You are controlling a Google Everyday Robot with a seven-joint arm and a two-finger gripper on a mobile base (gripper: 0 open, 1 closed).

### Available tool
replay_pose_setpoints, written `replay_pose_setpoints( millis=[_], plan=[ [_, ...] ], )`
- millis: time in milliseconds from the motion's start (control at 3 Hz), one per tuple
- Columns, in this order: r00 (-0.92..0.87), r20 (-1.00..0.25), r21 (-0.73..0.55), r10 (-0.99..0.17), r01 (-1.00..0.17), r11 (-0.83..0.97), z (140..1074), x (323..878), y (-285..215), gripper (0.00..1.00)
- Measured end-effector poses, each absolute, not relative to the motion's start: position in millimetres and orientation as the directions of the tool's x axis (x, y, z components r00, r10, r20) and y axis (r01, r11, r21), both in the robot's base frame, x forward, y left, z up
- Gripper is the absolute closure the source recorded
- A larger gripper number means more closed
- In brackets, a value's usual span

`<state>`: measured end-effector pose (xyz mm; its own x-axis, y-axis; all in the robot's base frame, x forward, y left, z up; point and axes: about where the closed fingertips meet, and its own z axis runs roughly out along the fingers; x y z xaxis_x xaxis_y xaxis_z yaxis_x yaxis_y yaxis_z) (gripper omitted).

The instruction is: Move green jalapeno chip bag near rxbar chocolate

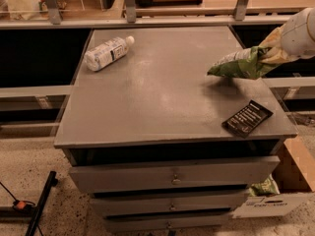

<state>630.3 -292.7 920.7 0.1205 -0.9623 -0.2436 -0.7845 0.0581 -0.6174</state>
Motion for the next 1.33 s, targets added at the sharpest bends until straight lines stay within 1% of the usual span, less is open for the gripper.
replay_pose_setpoints(
  millis=[333, 667, 1000, 1333],
  plan=[
    [0.151, -0.240, -0.631, -0.959, -0.775, 0.036, 933.5, 613.5, -281.6, 0.37],
    [0.152, -0.240, -0.629, -0.959, -0.777, 0.034, 932.1, 614.3, -280.3, 0.13],
    [0.154, -0.241, -0.627, -0.958, -0.778, 0.033, 930.8, 614.7, -278.8, 0.00],
    [0.154, -0.241, -0.627, -0.958, -0.778, 0.033, 930.8, 614.7, -278.8, 0.00]
  ],
)
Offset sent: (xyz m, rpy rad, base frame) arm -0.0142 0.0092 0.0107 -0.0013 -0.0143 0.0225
